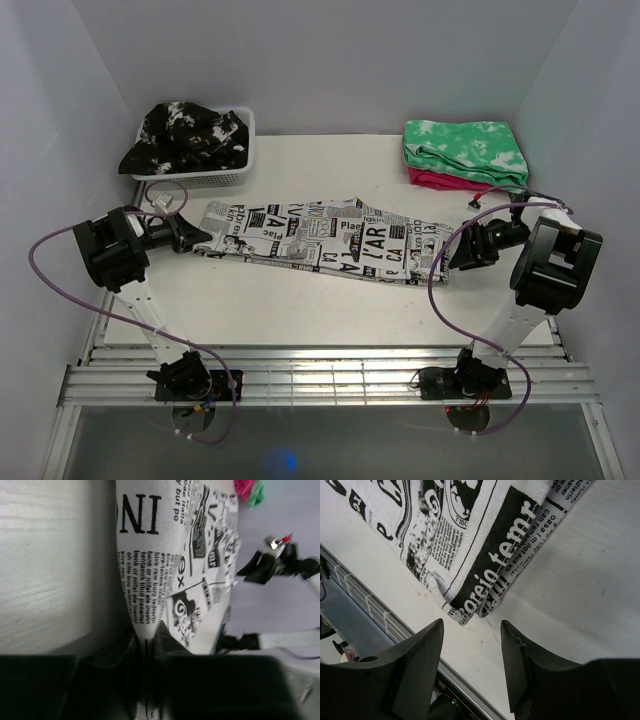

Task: Fold and stack the trousers
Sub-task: Fold the trousers

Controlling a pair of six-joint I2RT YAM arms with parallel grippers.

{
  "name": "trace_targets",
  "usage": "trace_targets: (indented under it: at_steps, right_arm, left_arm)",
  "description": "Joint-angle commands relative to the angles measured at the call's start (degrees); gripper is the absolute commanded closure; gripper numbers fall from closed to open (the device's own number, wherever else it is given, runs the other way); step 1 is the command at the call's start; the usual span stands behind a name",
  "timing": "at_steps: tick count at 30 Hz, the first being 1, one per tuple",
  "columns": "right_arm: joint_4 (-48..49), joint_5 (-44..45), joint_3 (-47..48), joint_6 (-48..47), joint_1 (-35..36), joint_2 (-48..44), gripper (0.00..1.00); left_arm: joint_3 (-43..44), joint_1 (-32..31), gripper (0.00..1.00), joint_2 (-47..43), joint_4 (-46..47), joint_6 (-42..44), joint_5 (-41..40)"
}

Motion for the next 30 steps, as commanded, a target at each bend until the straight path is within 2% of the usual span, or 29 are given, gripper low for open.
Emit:
trace_targets:
  at_steps: [1,3,4,14,16,19,20,22,26,30]
  right_arm:
    - [0.4,-0.4,0.6,0.9,-0.4,0.3,0.45]
    - [0.7,-0.4,0.7,0.9,-0.4,0.3,0.44]
    - [0.7,-0.6,0.7,0.9,-0.4,0.4,0.44]
    - [1.5,-4.1,1.0,1.8,-0.4,1.2,0.45]
    - [2.4,-4.7,0.7,2.3,-0.4,1.7,0.45]
    - [4.1,-4.8,-0.1,4.4,-0.4,2.5,0.47]
    - [5.3,-4.9,-0.2,5.1,-0.4,2.6,0.48]
    - [5.7,-6.2,-0.7,6.2,-0.3,3.4,0.48]
    - [6.8,-9.4,-1.3,7.7,0.2,5.2,0.50]
    - [9.5,-14.3,-2.8,9.5,1.3,5.7,0.50]
  left_arm:
    - [-0.8,0.1,0.82,-3.0,3.3,-2.6,-1.3]
    - [-0.2,0.5,0.98,-5.5,3.6,-4.1,-2.0]
    - [0.1,0.7,1.00,-6.8,3.5,-5.2,-2.1]
    - [7.3,-0.3,1.00,-25.4,-4.2,-8.4,-7.5]
    - [7.6,-4.1,1.00,-29.4,-5.5,-6.9,-9.7]
    - [6.7,-13.3,1.00,-33.5,-5.5,-6.0,-15.2]
    - [7.0,-15.9,1.00,-34.2,-5.6,-6.2,-19.9]
    - [7.5,-23.5,1.00,-35.5,-4.4,-7.8,-22.2]
    - [9.0,-37.2,1.00,-33.3,-3.2,-10.5,-30.5]
    - [10.7,-44.2,1.00,-28.3,-1.9,-13.4,-34.5]
